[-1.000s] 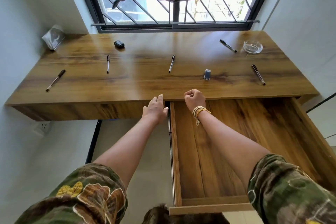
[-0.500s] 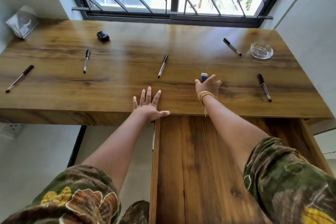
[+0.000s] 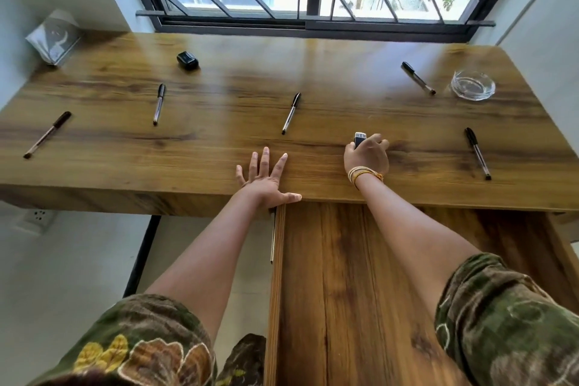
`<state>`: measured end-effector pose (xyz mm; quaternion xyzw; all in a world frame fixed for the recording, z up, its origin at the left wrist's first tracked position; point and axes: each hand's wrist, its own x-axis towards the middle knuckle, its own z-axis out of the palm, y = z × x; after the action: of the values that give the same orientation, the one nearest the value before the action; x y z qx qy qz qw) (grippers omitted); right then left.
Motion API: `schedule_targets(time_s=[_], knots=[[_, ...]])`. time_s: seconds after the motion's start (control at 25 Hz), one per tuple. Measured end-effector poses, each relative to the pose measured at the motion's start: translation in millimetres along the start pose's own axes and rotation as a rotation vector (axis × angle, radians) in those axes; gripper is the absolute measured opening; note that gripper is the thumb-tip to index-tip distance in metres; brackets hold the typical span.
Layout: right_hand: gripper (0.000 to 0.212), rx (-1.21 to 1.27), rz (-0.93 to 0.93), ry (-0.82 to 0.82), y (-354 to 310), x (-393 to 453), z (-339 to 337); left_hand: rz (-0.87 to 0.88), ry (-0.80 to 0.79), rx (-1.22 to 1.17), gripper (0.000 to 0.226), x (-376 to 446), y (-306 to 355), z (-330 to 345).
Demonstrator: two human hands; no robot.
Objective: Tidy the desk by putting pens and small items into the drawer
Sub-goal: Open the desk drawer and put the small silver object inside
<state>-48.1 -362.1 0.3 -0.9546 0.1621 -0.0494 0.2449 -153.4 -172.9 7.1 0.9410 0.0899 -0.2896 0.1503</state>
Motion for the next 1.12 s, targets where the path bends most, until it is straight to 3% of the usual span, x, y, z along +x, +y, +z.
schedule_targets(time_s=[0.2, 0.36, 0.48, 0.64, 0.84, 1.12], knots=[[0.047, -0.032, -0.106, 0.065, -1, -54, 12, 0.034, -0.004, 0.014, 0.104, -1, -1, 1], [0.034, 0.030, -0.269, 0.214, 11, -119, 27, 0.177, -0.023, 0.081, 0.082, -4, -22, 1], [0.031, 0.128, -0.247, 0.237, 25, -163, 41, 0.290, 0.037, 0.189, 0.071, -8, -48, 5], [0.037, 0.063, -0.040, 0.079, 43, -205, 60, 0.355, 0.047, 0.208, 0.073, -13, -61, 9], [0.055, -0.062, 0.161, -0.131, 46, -199, 74, 0.377, 0.037, 0.246, 0.098, -13, -62, 10], [0.050, -0.025, 0.199, -0.187, 39, -178, 82, 0.361, 0.050, 0.246, 0.078, -7, -60, 12]])
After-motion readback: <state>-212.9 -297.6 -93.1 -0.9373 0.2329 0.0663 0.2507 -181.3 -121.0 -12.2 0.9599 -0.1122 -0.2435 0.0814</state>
